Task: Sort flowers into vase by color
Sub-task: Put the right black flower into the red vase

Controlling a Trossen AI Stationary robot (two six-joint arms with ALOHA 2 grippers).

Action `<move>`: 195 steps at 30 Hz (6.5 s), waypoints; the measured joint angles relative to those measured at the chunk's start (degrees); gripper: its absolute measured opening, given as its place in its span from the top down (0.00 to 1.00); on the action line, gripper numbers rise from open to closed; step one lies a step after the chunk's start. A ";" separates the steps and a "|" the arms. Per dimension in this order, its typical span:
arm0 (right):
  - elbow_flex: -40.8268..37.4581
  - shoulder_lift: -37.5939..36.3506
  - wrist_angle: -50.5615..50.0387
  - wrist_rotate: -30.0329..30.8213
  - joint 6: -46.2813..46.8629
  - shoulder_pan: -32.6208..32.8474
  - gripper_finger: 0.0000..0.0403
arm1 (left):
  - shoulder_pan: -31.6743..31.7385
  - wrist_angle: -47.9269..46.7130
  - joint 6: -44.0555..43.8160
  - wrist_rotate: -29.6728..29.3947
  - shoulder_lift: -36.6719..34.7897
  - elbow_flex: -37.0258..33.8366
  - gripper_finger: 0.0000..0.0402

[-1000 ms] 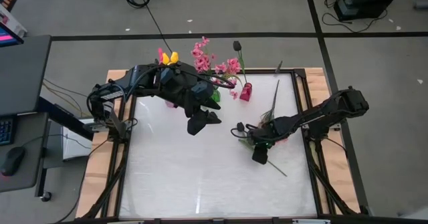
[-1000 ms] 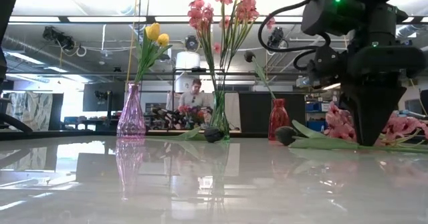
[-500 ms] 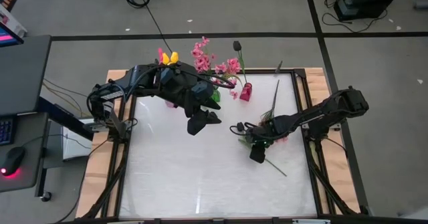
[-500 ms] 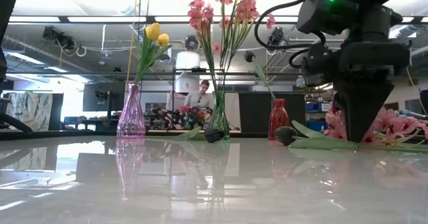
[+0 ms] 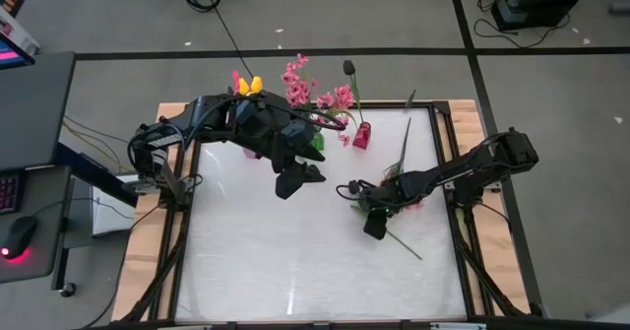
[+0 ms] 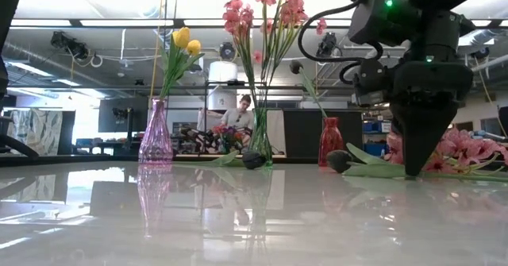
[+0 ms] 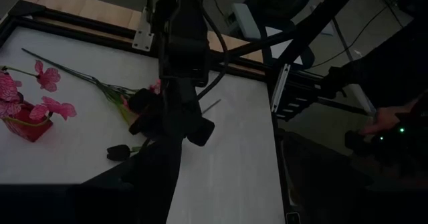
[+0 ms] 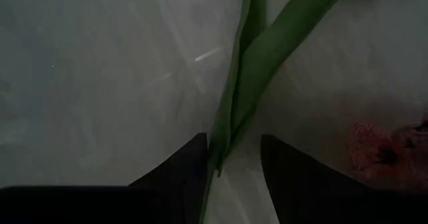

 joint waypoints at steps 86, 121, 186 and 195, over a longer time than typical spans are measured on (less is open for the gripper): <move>20.15 -34.10 -22.44 33.83 -4.60 -4.76 0.99 | 0.00 0.39 0.00 0.00 0.00 0.00 0.33; 10.52 -29.46 24.71 5.61 -30.67 -42.86 0.99 | 0.00 0.37 0.00 -0.02 0.00 0.00 0.33; -0.81 -23.19 45.87 2.13 -36.66 -46.34 0.99 | 0.00 0.37 0.00 -0.02 0.00 0.00 0.33; -2.87 -23.26 47.51 2.26 -37.37 -46.34 0.99 | 0.00 0.37 0.00 0.00 0.00 0.00 0.33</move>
